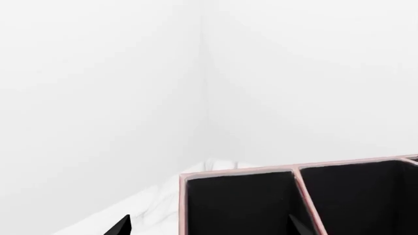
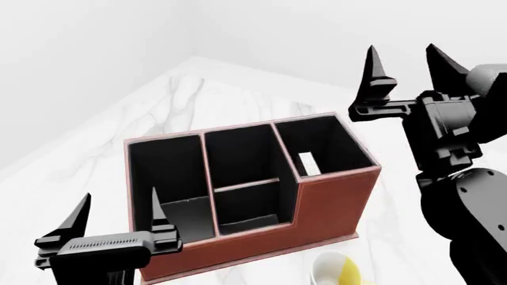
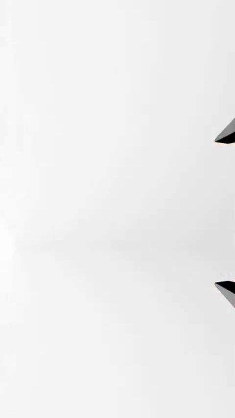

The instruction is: Pick up the book and place it in the right compartment of the caddy.

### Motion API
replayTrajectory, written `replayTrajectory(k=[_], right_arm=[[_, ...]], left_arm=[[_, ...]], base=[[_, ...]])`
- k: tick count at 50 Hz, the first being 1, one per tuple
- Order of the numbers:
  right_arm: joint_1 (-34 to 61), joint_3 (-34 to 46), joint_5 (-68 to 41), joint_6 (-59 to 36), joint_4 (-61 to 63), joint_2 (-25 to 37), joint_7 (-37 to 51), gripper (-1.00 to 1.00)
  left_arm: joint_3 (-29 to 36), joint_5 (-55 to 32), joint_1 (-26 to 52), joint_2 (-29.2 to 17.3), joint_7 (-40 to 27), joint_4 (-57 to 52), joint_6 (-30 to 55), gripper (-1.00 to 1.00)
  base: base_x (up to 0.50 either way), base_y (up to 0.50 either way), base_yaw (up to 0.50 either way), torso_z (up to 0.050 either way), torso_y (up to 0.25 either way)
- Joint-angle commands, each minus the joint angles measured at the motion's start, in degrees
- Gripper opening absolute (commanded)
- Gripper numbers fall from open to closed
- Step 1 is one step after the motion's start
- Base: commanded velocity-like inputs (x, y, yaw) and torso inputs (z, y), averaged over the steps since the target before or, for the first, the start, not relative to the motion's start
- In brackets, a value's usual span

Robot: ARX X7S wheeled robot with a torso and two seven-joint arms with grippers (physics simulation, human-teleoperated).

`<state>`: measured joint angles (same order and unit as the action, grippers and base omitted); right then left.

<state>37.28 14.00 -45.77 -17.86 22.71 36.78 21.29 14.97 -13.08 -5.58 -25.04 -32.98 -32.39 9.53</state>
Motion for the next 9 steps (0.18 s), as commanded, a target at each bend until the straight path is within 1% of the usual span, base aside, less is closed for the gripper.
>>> replayTrajectory(k=[1, 9], right_arm=[[-3.7, -4.4, -0.3, 2.8, 8.4, 3.2, 3.2, 1.0], [-6.2, -7.7, -1.6, 3.8, 12.0, 5.1, 5.1, 1.0]], left_arm=[[-0.4, -0.5, -0.3, -0.2, 0.0, -0.6, -0.7, 1.0], [-0.5, -0.8, -0.5, -0.4, 0.2, -0.9, -1.5, 1.0]], base=[[0.0, 0.0, 0.0, 0.0, 0.0], [0.0, 0.0, 0.0, 0.0, 0.0]])
